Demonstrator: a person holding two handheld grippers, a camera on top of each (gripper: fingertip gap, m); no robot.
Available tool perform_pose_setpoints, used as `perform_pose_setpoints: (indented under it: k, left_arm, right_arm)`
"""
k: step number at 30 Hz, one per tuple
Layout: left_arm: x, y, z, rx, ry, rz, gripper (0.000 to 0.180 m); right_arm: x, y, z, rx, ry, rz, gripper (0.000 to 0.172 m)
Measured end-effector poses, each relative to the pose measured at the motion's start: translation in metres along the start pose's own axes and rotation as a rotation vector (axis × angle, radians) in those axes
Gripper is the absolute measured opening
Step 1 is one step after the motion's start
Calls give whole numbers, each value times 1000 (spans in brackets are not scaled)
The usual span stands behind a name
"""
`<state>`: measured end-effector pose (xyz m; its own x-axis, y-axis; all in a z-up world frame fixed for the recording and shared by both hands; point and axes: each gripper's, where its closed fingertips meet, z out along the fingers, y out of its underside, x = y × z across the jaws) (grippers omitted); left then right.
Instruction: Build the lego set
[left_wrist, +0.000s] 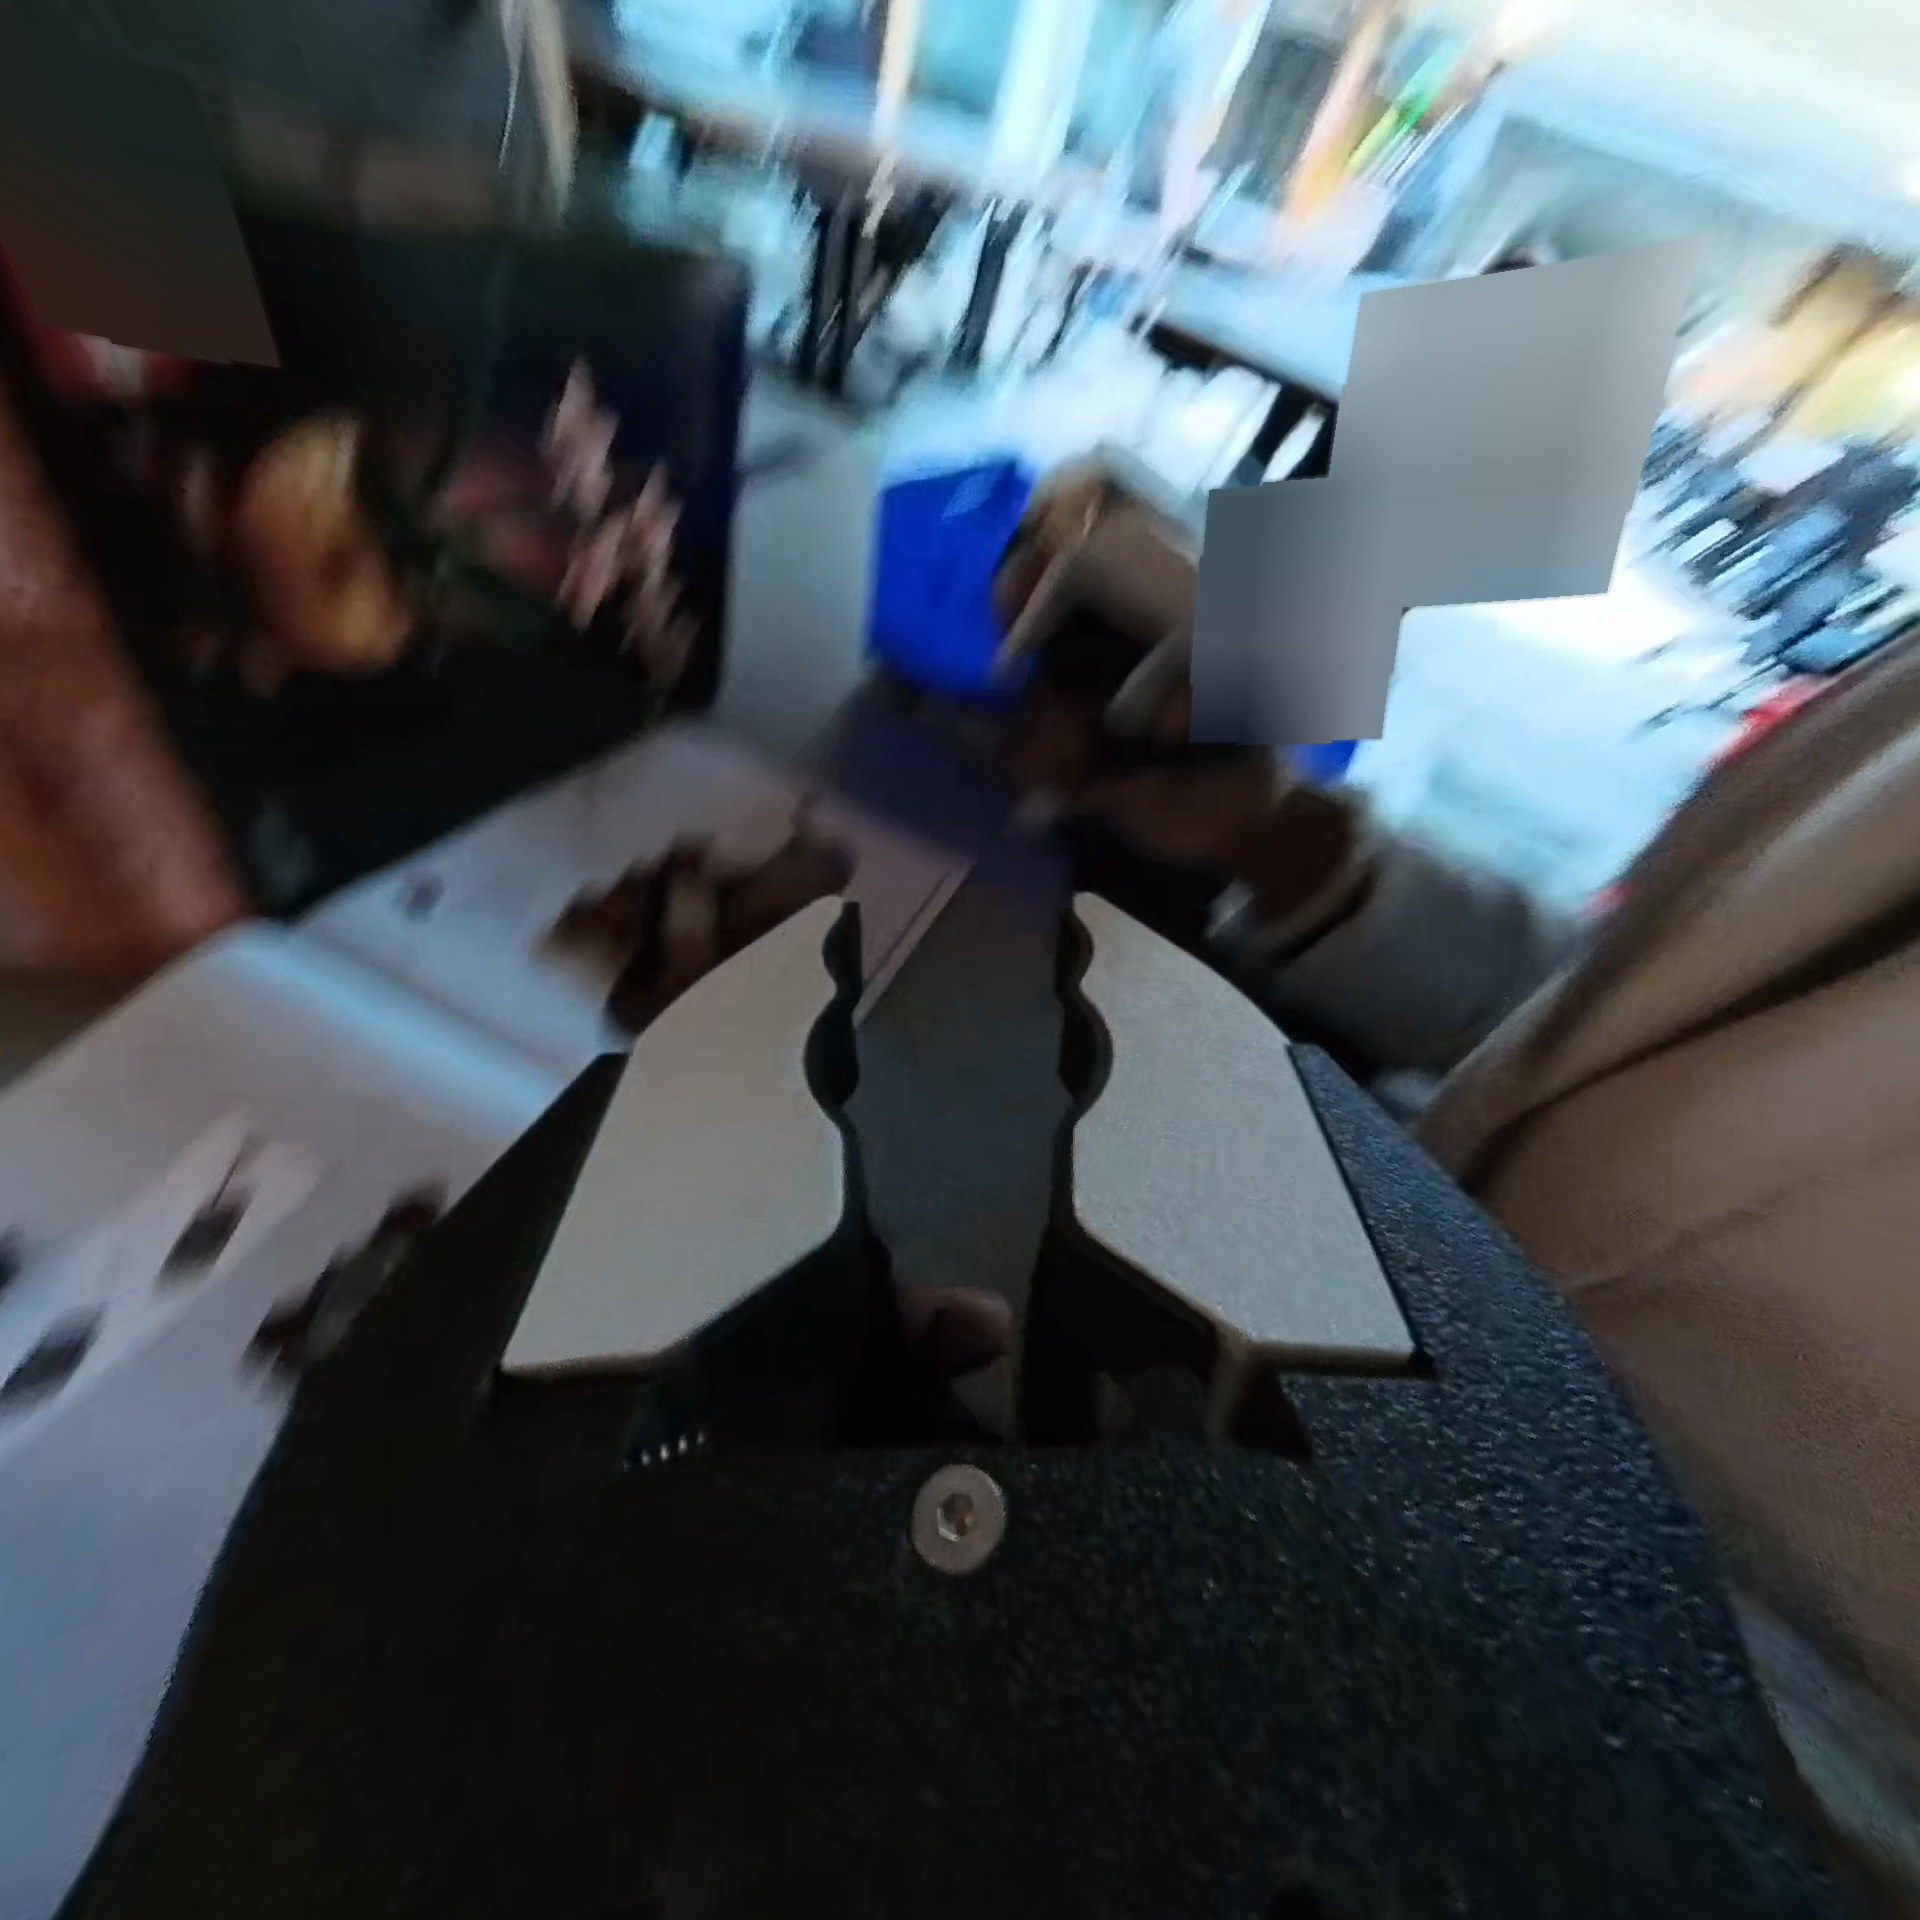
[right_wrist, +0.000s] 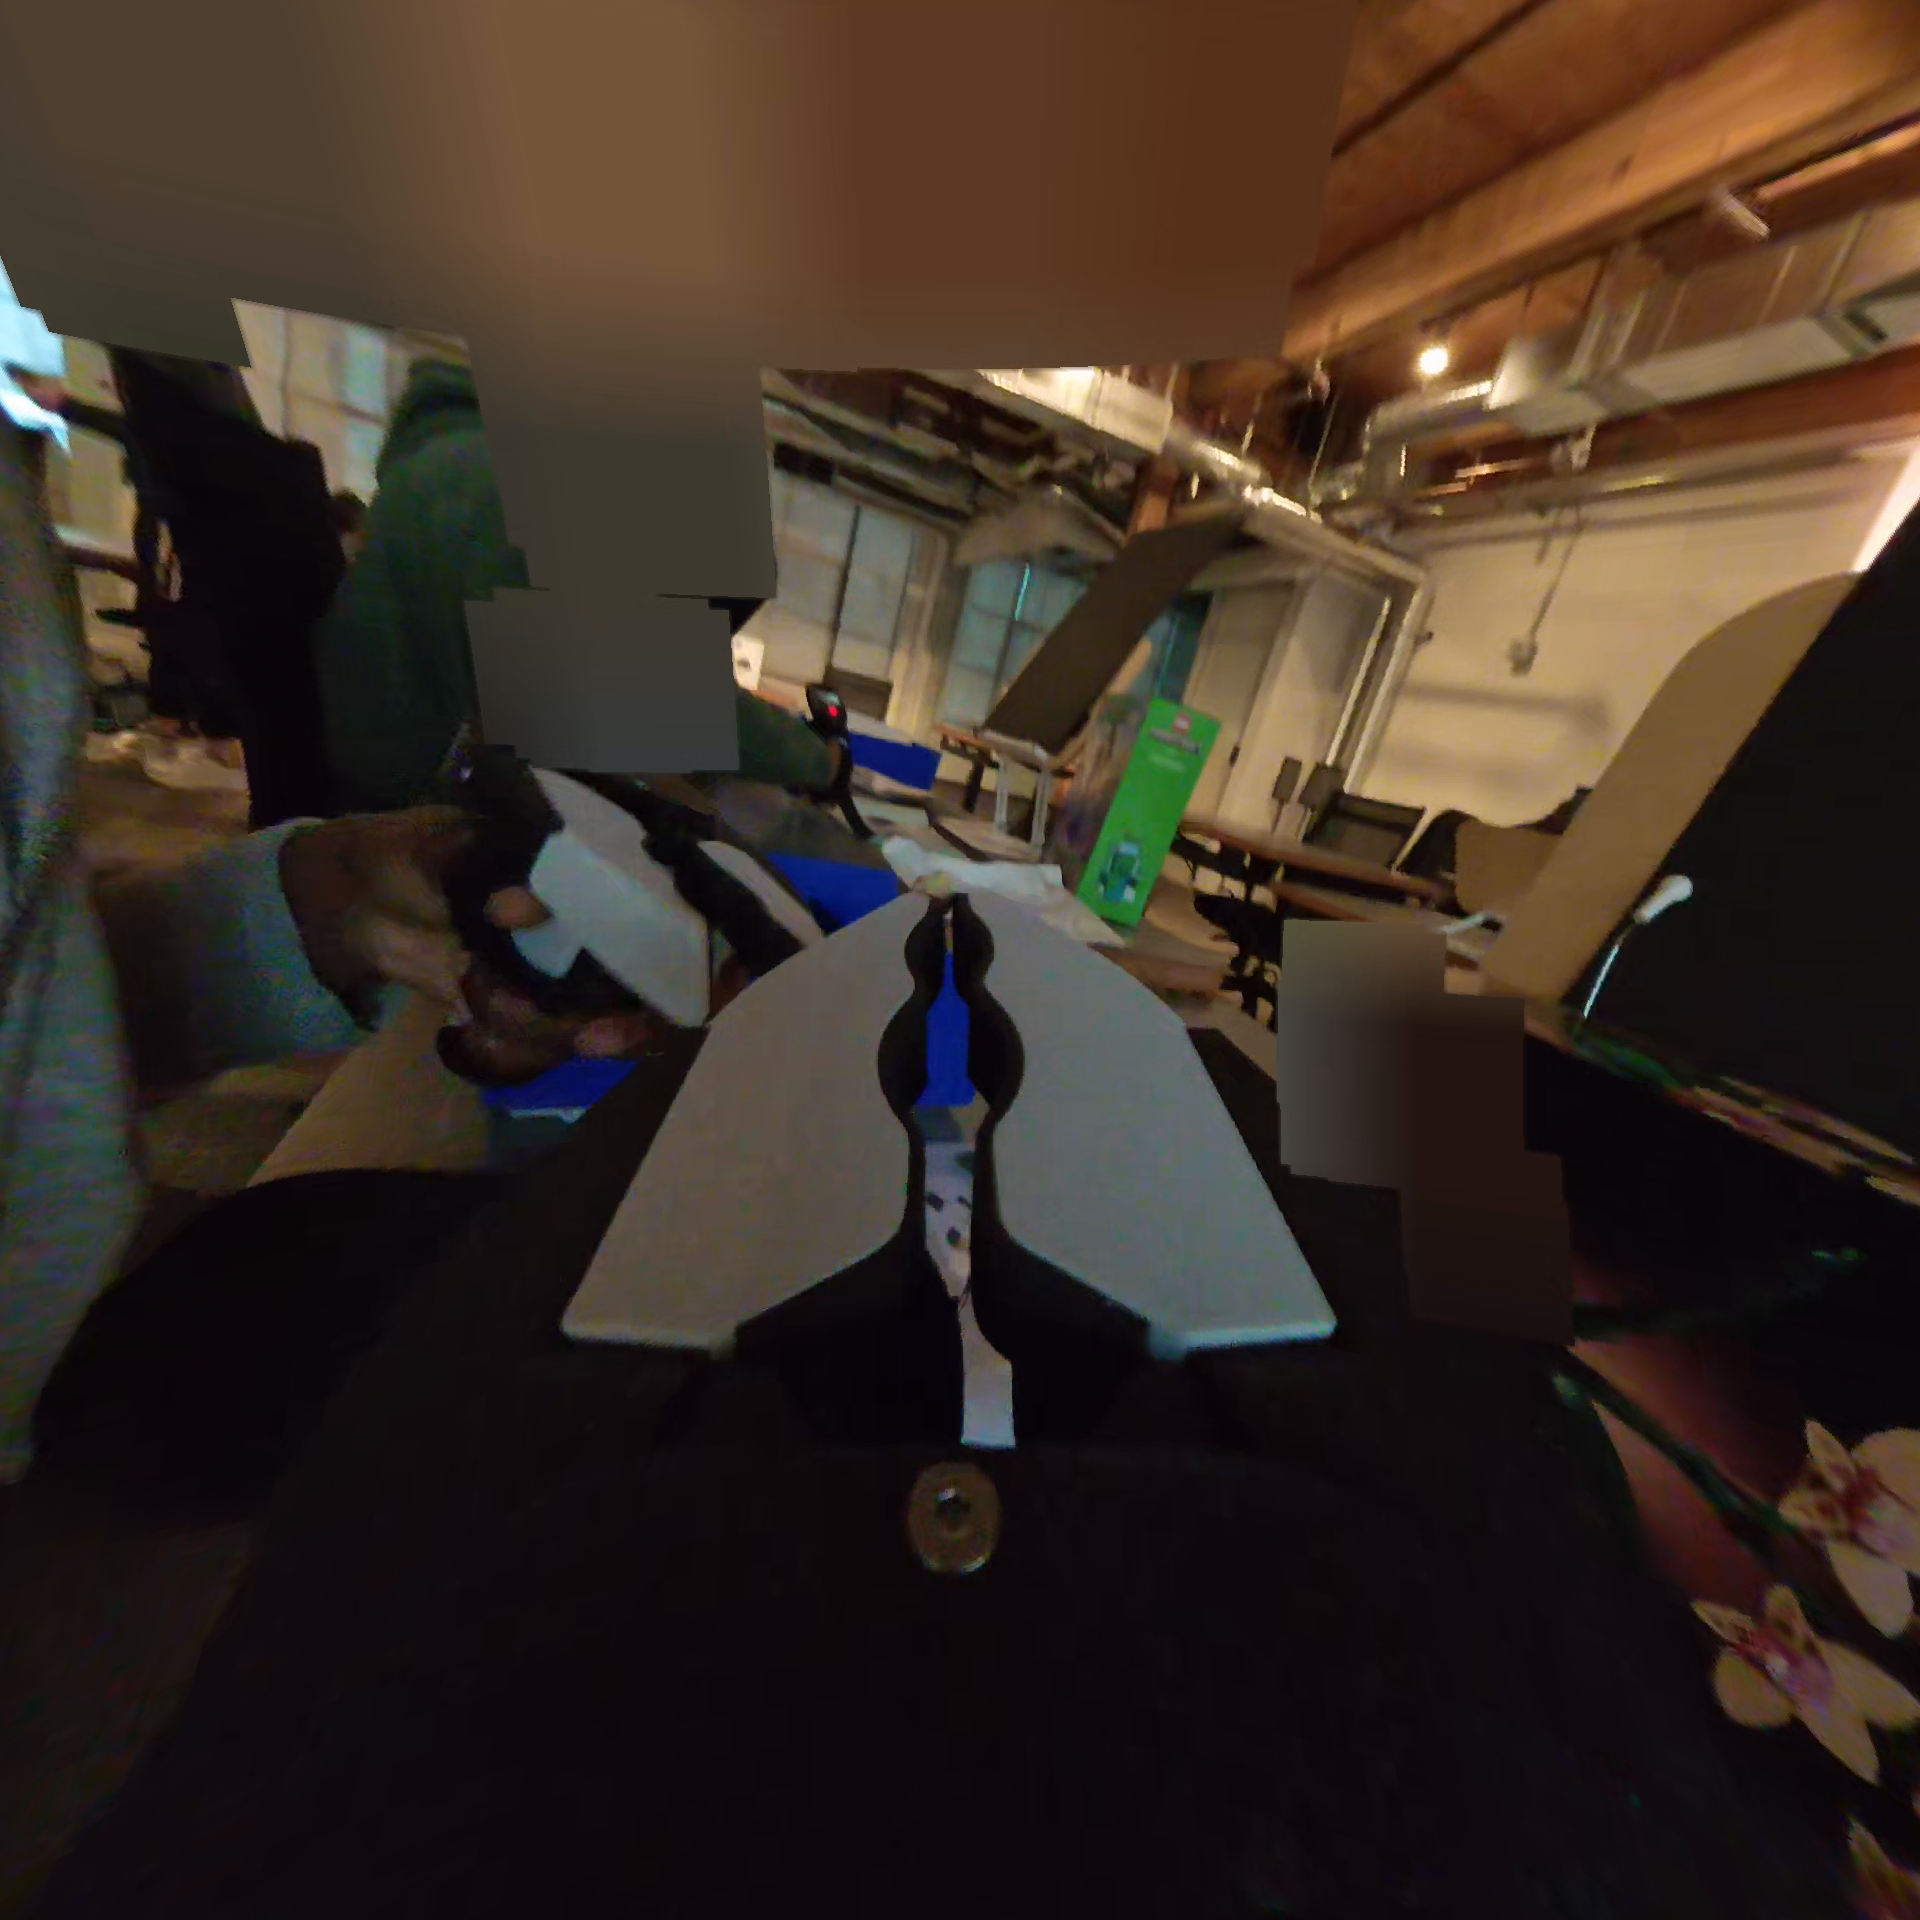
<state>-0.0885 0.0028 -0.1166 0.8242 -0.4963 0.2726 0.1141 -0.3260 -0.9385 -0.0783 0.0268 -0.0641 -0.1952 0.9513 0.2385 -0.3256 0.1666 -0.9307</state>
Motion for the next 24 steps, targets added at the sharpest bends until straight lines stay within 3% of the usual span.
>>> perform_pose_setpoints:
  k: [3,5,12,16,19,21,24]
  left_arm:
    - [15,-35,2,120,106,-41,35]
    - [16,-40,5,121,136,-65,35]
    - [-10,-15,-22,151,-44,-143,8]
    - [-17,-5,-50,172,-127,-190,11]
    - [-29,9,-69,147,-267,-174,22]
    - [-31,20,-69,125,-319,-132,26]
    - [-22,35,-53,103,-274,-116,26]
  right_arm:
    - [4,-8,-5,75,9,44,0]
    - [7,-9,-8,77,26,53,0]
    - [2,7,0,24,-1,78,0]
    - [-6,22,14,-7,-45,138,0]
    - [-10,42,24,-95,-51,178,0]
    - [-10,57,29,-162,-46,191,0]
    - [-12,75,32,-241,-41,197,0]
